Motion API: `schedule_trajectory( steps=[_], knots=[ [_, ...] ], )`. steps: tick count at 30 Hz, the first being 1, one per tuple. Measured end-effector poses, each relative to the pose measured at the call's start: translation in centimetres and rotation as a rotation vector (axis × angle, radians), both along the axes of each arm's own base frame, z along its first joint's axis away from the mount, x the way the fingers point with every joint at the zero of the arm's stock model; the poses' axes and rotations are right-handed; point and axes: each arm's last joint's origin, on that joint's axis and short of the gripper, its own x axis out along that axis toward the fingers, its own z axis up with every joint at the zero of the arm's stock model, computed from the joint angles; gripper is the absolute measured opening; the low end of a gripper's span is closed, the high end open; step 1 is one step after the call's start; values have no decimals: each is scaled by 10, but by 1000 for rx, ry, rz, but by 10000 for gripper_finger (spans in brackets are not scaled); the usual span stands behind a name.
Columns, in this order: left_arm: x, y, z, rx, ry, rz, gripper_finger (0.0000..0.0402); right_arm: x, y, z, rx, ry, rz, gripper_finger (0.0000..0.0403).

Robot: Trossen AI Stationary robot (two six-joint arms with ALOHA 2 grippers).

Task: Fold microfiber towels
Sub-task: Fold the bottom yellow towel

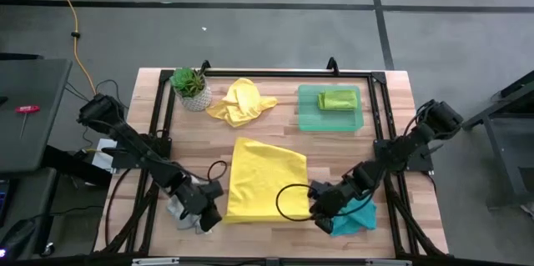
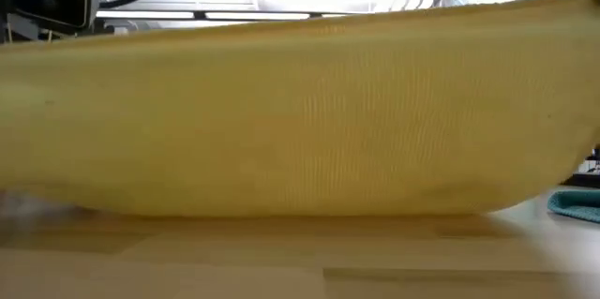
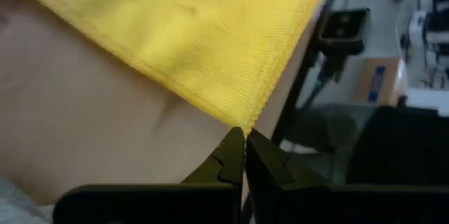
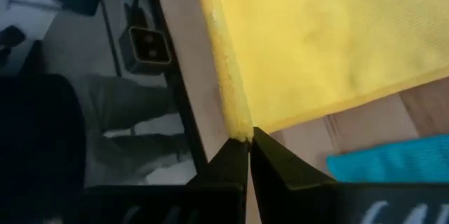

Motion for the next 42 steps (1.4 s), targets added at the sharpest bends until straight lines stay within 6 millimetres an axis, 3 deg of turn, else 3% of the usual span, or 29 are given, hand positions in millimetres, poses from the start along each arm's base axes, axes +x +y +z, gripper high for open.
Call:
schedule_trajectory(
  steps=[5,12,17,21,31,42],
  knots=[
    [5,20,15,4,-60,-42,0,7,-13,6,-2,-39,29,0],
    [4,77,39,197,-121,80,0,5,-60,15,-220,-18,-58,0],
    [-1,116,40,377,-63,115,0,1,-94,17,-382,45,-111,0],
    [-1,136,35,465,-13,119,0,6,-111,13,-445,70,-133,0],
    [3,163,26,602,43,158,0,12,-134,5,-506,119,-215,0],
    [1,175,22,706,108,192,0,14,-139,4,-508,130,-264,0]
  ],
)
